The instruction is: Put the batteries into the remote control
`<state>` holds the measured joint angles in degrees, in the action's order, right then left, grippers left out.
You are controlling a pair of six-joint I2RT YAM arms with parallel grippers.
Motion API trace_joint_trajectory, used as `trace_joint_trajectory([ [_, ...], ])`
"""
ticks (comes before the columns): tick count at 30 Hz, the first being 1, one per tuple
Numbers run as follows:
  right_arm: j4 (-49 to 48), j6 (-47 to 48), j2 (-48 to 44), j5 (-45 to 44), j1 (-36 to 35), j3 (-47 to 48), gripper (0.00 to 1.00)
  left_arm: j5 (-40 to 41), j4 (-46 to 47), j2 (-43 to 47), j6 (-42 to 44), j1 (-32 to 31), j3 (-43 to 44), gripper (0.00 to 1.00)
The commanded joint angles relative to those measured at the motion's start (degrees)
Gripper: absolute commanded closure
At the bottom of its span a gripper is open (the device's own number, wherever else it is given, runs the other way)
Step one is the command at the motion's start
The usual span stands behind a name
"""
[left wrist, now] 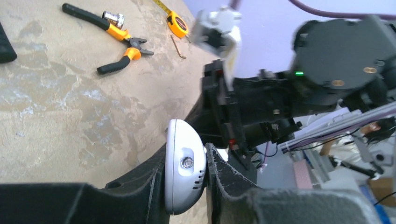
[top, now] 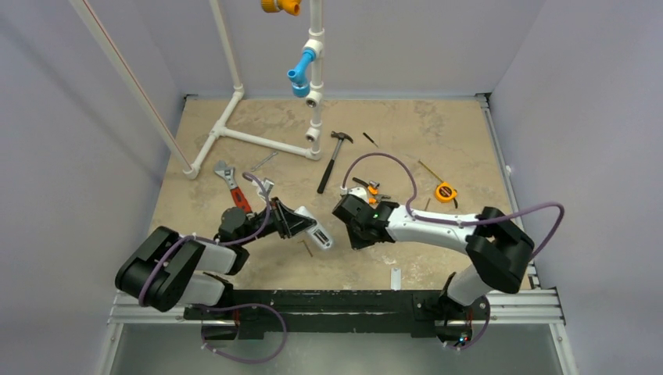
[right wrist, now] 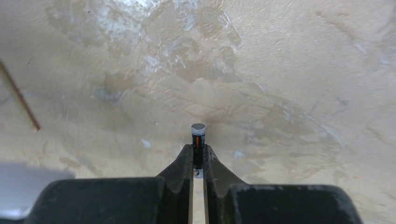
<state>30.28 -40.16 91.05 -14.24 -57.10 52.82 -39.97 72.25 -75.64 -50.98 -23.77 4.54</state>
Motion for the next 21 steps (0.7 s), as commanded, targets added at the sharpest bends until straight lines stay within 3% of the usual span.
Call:
trace_joint_trajectory([
  [1, 0.11, 8.99, -10.92, -1.96, -0.31, -1.06, 1.0, 1.39, 9.3, -5.96, -8.89, 0.39, 3.01, 1.0],
  [6, -1.91, 17.88, -22.19, -0.7, -0.29, -1.36, 1.0, 4.34, 9.31, -9.49, -13.65, 0.3, 3.53, 1.0],
  [12, -5.37, 27.97, -27.18, 10.84, -0.29, -1.06, 1.0, 8.78, 7.19, -7.58, -18.5, -1.43, 3.31, 1.0],
  [21, -5.18, 31.94, -27.67, 17.39, -0.33, 1.9, 1.0, 15.68, -13.77, 2.58, -15.52, -8.41, 6.84, 1.0],
])
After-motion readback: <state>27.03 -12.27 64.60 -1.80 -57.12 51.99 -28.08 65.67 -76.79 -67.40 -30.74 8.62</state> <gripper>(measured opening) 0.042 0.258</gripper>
